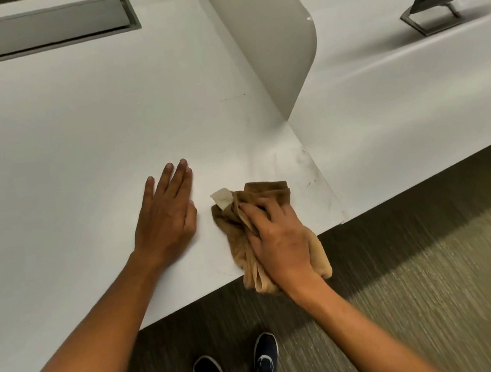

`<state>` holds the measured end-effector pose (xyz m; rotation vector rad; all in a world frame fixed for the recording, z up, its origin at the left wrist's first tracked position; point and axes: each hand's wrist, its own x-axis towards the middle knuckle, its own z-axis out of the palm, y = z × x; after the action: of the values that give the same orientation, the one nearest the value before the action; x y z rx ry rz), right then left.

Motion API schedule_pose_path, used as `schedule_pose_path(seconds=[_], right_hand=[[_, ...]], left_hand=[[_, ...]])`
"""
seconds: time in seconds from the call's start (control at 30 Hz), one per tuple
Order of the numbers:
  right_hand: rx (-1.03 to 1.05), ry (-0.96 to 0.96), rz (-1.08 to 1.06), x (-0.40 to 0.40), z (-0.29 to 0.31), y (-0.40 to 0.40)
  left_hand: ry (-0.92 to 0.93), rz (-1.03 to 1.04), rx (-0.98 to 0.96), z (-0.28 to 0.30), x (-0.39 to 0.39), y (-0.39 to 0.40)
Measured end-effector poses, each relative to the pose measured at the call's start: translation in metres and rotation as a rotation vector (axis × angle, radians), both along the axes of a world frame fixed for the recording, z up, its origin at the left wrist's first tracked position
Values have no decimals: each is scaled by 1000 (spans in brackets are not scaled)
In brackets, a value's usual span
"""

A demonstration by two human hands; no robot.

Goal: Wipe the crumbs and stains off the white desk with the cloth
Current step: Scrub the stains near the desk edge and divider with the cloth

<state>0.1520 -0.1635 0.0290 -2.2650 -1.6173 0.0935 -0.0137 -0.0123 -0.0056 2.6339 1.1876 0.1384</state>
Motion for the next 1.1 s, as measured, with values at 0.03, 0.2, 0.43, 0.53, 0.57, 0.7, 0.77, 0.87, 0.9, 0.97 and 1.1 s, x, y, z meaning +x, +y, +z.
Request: schedule_pose_path(seconds=[0.03, 0.2, 0.43, 0.53, 0.57, 0.7, 0.77, 0.87, 0.9, 0.97, 1.1], right_hand=[[-1, -16, 16, 0, 0, -10], [16, -136, 55, 23, -1, -26], [89, -91, -165, 92, -4, 6], [42, -22, -275, 119, -7, 30], [22, 2, -317, 129, -7, 40], [-48, 28, -399, 145, -7, 64], [-59, 62, -385, 142, -9, 60], [-52, 70, -340, 137, -9, 37], [-37, 70, -323, 135, -9, 26], [6, 79, -311, 128, -8, 4], [73, 77, -324, 118, -8, -31]], left_hand=[[0, 0, -2, 0, 0, 0], [-11, 9, -16, 4, 0, -3], [-26, 16, -15, 4, 1, -3], [-10, 15, -11, 3, 2, -4], [-10, 17, -11, 3, 2, -4], [-6, 16, -6, 2, 3, -2], [-5, 18, -3, 2, 2, -2], [-18, 20, -12, 1, 2, -2], [-25, 23, -14, 1, 2, -3], [-36, 27, -14, 1, 1, -3], [-36, 28, -16, 1, 2, -2]])
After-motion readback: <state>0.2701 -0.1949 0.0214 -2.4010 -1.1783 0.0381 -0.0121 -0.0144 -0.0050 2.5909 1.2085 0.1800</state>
